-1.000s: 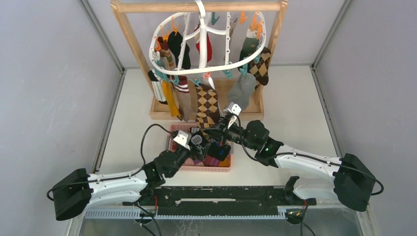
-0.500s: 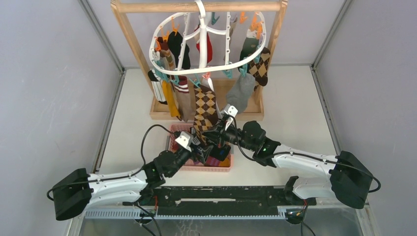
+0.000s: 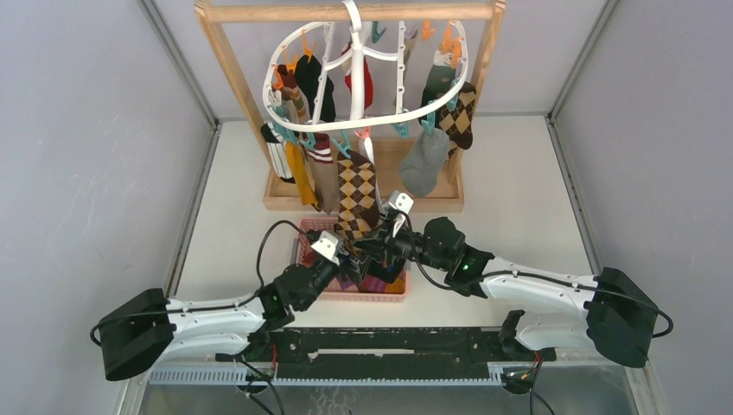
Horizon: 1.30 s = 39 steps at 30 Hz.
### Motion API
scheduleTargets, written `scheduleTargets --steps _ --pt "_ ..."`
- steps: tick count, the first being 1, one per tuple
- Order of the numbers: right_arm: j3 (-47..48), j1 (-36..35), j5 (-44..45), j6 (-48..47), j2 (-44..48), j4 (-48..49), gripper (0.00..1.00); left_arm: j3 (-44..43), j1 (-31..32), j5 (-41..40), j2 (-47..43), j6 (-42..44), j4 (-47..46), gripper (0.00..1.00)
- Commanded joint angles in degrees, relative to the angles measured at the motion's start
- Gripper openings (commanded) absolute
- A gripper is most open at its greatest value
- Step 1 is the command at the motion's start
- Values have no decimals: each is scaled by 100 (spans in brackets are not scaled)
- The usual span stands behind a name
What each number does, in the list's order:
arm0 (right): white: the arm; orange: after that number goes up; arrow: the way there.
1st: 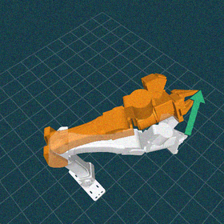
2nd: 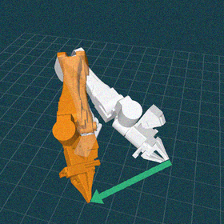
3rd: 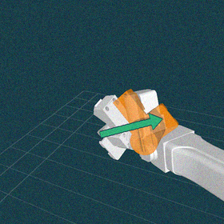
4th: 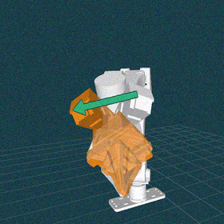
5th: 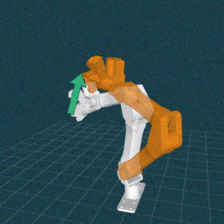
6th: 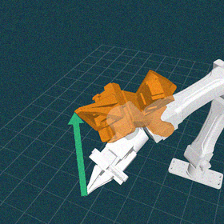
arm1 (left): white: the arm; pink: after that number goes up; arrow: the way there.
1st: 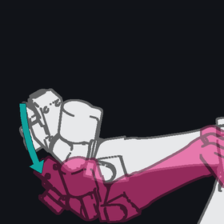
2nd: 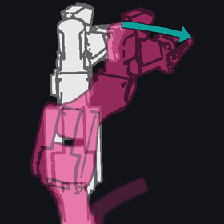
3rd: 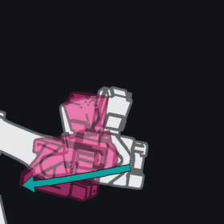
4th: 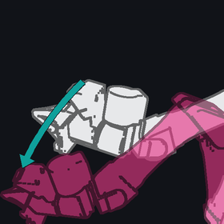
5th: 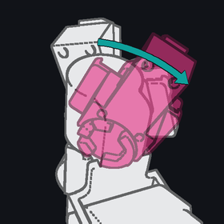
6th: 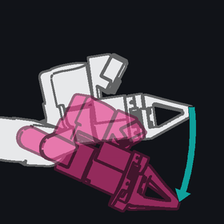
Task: Remove the socks clipped to the hanger
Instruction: Remove the sock from the hanger.
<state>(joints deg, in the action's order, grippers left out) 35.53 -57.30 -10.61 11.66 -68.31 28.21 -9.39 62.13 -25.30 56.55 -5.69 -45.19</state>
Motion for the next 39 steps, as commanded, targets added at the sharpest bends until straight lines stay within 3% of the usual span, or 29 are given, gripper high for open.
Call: scheduleTargets --steps 1,6,10,15,20,24,27,32,39 --pt "202 -45 43 -146 256 14 6 16 1 -84 34 257 -521 100" --pt "209 -38 24 -147 298 19 6 -20 1 -48 233 389 -750 100" --pt "207 -21 9 -147 327 14 6 -71 1 8 468 453 -886 91" --pt "209 -10 -1 -144 336 13 6 -162 1 -10 634 455 -948 62" --pt "209 8 4 -133 385 -22 7 -165 1 -35 563 409 -901 26" --pt "209 16 27 -133 391 -49 6 -162 1 -37 483 377 -869 12" --pt "209 17 41 -135 357 -17 7 -158 1 -77 408 351 -857 7" --pt "209 42 82 -131 286 58 11 -197 1 -107 280 333 -684 7" --pt "200 26 284 -137 265 -116 38 -240 1 -419 23 175 -210 6"
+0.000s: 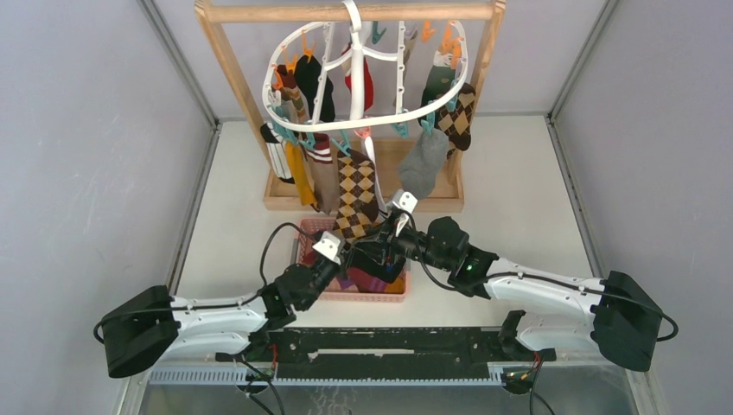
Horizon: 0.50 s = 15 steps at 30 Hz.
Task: Remove the socks clipped to the hanger
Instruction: Remove the sock from the hanger.
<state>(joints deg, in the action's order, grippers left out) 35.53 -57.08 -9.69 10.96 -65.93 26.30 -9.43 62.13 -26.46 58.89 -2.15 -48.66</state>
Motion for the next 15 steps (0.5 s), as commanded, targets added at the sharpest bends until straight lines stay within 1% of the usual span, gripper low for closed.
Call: scheduleTargets --steps 1,3,4,10,15 --pt "185 -10 256 -84 46 40 42 -253 1 -374 -258 -206 221 6" --pt "107 -38 380 -102 108 9 48 -299 1 -498 -325 -244 397 6" --pt "43 -40 440 -103 152 -13 49 -335 1 -539 -352 -256 488 6" --pt "-344 -81 748 -13 519 -151 51 -475 -3 -642 -395 -286 752 6" --pt "-634 -278 1042 111 740 -262 52 -532 -3 -668 -418 -327 840 6"
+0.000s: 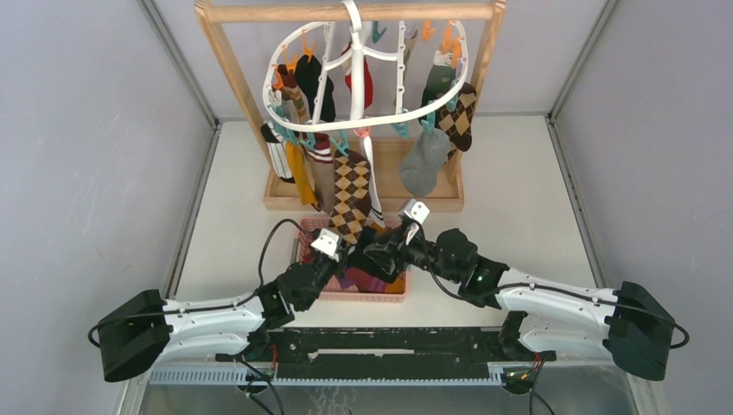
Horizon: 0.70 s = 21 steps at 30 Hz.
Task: Remove the socks clipped to the hanger
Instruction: Remove the sock from the hanger.
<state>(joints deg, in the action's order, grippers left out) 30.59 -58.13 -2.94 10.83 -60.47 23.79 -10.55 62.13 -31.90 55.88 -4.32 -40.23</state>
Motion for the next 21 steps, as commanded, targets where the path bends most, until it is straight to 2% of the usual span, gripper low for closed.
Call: scheduleTargets --steps 1,11,21 --pt "-202 -231 453 140 216 -2 52 -434 -7 -128 -132 -120 31 6" --pt "-644 -512 1042 490 448 140 52 -653 -43 -152 -191 -160 393 6" --pt "-781 -682 1354 816 244 393 52 -606 -42 -185 -512 -405 862 5"
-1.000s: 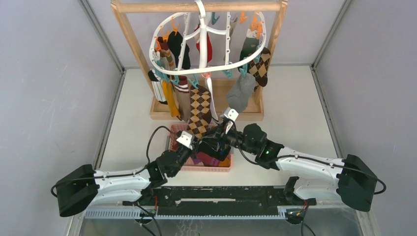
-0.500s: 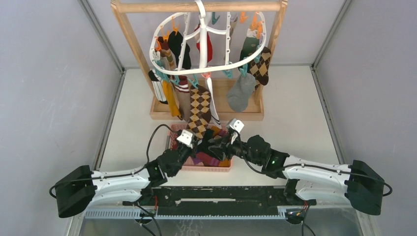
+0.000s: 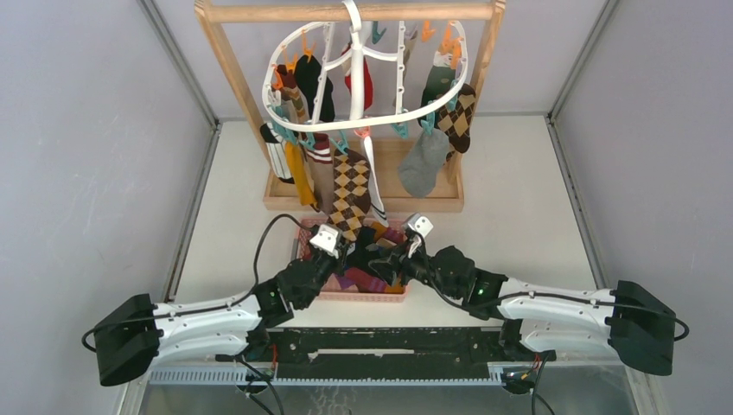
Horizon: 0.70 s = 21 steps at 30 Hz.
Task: Remove the socks clipped to the hanger
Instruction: Remove the sock from the hanger.
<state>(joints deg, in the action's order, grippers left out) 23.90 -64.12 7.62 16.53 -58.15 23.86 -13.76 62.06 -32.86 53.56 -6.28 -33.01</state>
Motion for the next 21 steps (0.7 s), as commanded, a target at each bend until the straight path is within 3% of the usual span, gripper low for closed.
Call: scheduleTargets --steps 1,9,21 --pt "-166 -83 358 271 49 459 52 -282 -36 -81 -326 -233 186 6" --pt "-469 -92 517 629 297 741 52 -315 -33 -238 -343 -311 352 5" --pt "-459 -230 522 166 819 595 52 -552 -45 -679 319 -303 430 6"
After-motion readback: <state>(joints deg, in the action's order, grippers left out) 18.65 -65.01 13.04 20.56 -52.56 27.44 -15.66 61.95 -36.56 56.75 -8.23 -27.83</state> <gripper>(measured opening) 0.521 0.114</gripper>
